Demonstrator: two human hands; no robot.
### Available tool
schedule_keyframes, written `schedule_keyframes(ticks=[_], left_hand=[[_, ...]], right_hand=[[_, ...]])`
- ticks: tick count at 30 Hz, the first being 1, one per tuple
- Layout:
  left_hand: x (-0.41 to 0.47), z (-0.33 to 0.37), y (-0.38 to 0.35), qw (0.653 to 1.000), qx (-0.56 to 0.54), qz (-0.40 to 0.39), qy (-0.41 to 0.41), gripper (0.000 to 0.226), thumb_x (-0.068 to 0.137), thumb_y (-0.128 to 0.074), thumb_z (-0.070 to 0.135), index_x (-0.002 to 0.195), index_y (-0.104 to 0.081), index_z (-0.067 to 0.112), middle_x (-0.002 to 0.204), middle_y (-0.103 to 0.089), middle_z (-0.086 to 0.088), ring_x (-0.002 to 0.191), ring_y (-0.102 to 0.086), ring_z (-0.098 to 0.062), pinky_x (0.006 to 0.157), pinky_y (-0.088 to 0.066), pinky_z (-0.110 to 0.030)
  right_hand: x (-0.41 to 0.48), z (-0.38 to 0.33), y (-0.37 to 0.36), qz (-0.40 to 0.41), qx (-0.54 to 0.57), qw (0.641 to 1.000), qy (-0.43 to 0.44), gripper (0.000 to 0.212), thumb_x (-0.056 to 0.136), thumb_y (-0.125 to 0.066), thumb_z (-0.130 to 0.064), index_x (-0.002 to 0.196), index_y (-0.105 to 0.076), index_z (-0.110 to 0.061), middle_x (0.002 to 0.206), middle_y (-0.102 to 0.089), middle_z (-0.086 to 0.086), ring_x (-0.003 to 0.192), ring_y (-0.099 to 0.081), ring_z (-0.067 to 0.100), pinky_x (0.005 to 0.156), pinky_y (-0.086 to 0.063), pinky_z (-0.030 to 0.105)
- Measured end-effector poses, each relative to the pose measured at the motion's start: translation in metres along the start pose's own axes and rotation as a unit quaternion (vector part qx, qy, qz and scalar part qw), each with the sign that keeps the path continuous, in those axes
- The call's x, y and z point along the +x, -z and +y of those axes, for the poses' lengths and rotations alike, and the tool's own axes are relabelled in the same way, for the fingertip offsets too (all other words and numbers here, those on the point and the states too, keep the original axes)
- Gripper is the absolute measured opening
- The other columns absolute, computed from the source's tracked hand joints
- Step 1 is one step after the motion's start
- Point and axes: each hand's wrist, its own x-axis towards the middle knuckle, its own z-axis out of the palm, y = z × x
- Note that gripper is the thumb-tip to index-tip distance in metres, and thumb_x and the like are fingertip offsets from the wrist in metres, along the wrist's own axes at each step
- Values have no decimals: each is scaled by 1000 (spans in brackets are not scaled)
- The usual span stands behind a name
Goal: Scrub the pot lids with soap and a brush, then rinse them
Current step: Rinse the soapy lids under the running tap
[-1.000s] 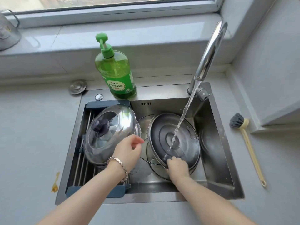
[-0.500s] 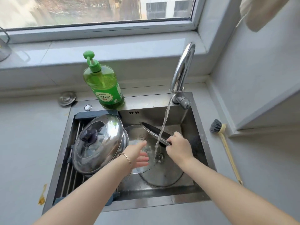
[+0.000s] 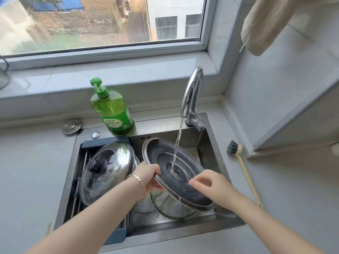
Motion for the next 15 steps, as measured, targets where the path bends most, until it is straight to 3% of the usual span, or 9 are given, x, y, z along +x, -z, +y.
schedule_keyframes(ticks=[2, 4, 5, 7, 8, 9, 10, 12, 15], left_hand=[[-5, 1, 10, 999, 18, -2, -48, 25, 83, -38, -14, 94, -46, 7, 77, -57, -16, 61, -58, -29, 55, -54, -45], [-8, 5, 20, 996, 14, 1, -85, 34, 81, -37, -16, 96, -51, 11, 83, -59, -14, 66, -58, -30, 58, -54, -46], [-10, 6, 25, 995, 8, 5, -95, 36, 81, -37, -16, 97, -53, 12, 83, -59, -14, 66, -57, -30, 60, -54, -47], [-10, 4, 36, 995, -10, 7, -94, 38, 79, -35, -16, 100, -54, 9, 81, -59, -13, 67, -56, -30, 66, -52, -46], [-9, 2, 41, 996, -19, 6, -87, 38, 78, -34, -16, 100, -54, 7, 79, -59, -12, 66, -56, -29, 68, -51, -44], [-7, -1, 45, 997, -28, 3, -78, 36, 77, -34, -16, 98, -54, 4, 75, -60, -10, 63, -56, -27, 67, -50, -41], [-6, -4, 47, 997, -33, 5, -66, 31, 77, -34, -16, 92, -54, 3, 69, -59, -9, 58, -56, -25, 64, -50, -38], [3, -11, 49, 998, -39, 31, -36, 23, 80, -36, -15, 83, -49, 3, 65, -53, -9, 55, -53, -23, 54, -52, -33], [26, -29, 48, 998, -30, 59, -19, 31, 81, -37, -16, 102, -47, 5, 90, -53, -17, 75, -55, -31, 64, -54, -43]], right_hand=[[17, 31, 0, 118, 16, 987, -110, 25, 92, -50, -42, 106, -61, -26, 118, -52, -1, 115, -49, 18, 96, -39, 26], [30, 51, -4, 152, 27, 961, -230, 52, 95, -44, -43, 138, -41, -14, 139, -39, 13, 132, -34, 28, 108, -29, 37], [37, 57, -6, 145, 103, 945, -274, 60, 95, -43, -45, 142, -33, -10, 142, -38, 15, 132, -35, 30, 110, -30, 41], [47, 62, -11, 103, 347, 882, -300, 56, 95, -42, -48, 135, -44, -9, 128, -56, 12, 115, -54, 28, 101, -43, 44], [47, 59, -12, 94, 440, 844, -294, 51, 95, -41, -49, 125, -54, -10, 115, -64, 9, 104, -61, 26, 95, -48, 42], [47, 55, -12, 102, 478, 827, -280, 48, 95, -41, -50, 117, -59, -12, 108, -67, 8, 99, -63, 25, 90, -51, 40], [49, 52, -12, 125, 487, 822, -269, 46, 95, -41, -50, 114, -60, -13, 107, -67, 7, 99, -63, 25, 88, -51, 38], [51, 47, -10, 207, 434, 846, -231, 45, 94, -45, -48, 122, -56, -14, 117, -62, 5, 108, -58, 24, 94, -47, 37], [46, 37, 3, 297, 334, 878, -170, 42, 96, -47, -36, 125, -55, -7, 111, -56, 0, 106, -50, 15, 89, -38, 25]])
